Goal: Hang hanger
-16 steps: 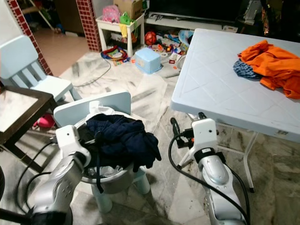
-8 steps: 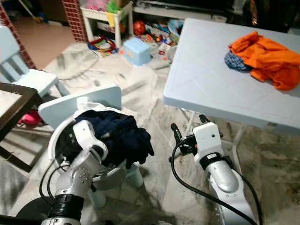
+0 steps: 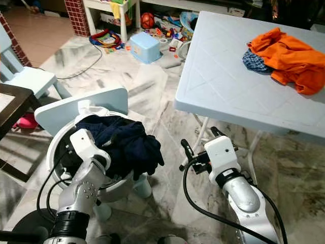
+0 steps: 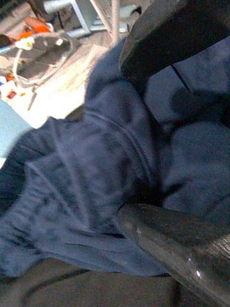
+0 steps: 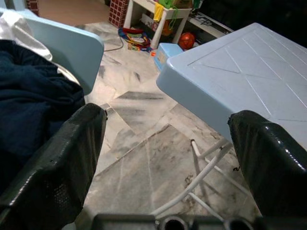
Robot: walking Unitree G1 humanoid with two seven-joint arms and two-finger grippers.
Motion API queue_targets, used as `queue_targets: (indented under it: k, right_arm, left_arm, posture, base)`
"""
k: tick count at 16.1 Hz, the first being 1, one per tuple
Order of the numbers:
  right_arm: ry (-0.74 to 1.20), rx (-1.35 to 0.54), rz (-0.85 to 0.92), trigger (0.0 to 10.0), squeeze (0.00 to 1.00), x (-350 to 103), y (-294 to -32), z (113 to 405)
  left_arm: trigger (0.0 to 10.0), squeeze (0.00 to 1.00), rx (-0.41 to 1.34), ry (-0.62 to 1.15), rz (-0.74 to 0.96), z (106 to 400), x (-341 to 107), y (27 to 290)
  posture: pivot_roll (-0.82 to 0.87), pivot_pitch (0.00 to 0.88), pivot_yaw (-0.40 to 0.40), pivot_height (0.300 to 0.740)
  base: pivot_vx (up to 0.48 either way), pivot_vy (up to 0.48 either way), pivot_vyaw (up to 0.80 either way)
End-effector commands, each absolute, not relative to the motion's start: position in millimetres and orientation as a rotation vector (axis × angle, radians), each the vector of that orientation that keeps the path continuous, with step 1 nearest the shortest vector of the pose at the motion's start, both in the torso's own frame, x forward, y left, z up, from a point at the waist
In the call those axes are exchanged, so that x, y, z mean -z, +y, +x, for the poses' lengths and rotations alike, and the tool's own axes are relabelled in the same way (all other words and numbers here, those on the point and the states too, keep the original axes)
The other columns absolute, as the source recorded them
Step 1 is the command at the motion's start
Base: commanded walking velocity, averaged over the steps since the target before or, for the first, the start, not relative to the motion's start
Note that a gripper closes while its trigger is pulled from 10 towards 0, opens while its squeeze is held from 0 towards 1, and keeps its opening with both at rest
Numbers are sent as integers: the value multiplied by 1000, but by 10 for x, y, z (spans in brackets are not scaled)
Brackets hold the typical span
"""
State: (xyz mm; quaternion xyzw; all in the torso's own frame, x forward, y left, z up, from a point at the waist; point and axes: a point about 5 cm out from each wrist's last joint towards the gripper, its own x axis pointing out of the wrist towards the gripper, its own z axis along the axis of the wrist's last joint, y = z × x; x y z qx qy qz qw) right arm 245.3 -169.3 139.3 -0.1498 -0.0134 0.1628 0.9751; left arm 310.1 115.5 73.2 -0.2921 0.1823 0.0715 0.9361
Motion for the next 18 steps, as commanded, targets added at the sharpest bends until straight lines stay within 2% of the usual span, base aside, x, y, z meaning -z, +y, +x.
queue_targets:
  k: [1,5,10,15,16,17,18]
  right_arm:
    - [-41,-337,-315,10000,0,-1446,-1696,2435]
    - [-47,-356,-339,10000,0,-1457,-1672,2396]
    - [-49,-353,-352,10000,0,-1468,-1693,2399]
    - [-58,-365,-358,10000,0,-1467,-1656,2423]
    - [-58,-364,-360,10000,0,-1466,-1660,2417]
    - [-59,-364,-360,10000,0,-1466,-1661,2415]
    - [-60,-363,-362,10000,0,-1468,-1661,2411]
  left_arm:
    - [10000,0,-147,443,-652,2999,-563,1032]
    - [10000,0,-169,419,-657,3142,-579,1017]
    - [10000,0,-214,313,-562,3223,-664,1135]
    - [10000,0,-268,275,-552,3284,-674,1253]
    - [3882,0,-265,274,-559,3302,-667,1263]
    - [2353,0,-262,274,-564,3312,-665,1263]
    - [0,0,-269,262,-566,3333,-676,1270]
  posture:
    - [-137,173,-90,740]
    - [-156,174,-93,740]
    - [-161,169,-97,740]
    - [-156,165,-99,740]
    - [-159,164,-97,740]
    - [-160,163,-97,740]
    - [-163,162,-96,740]
  base:
    - [0,0,0]
    - [0,0,0]
    - [0,0,0]
    - [0,0,0]
    - [0,0,0]
    - [0,0,0]
    - [0,0,0]
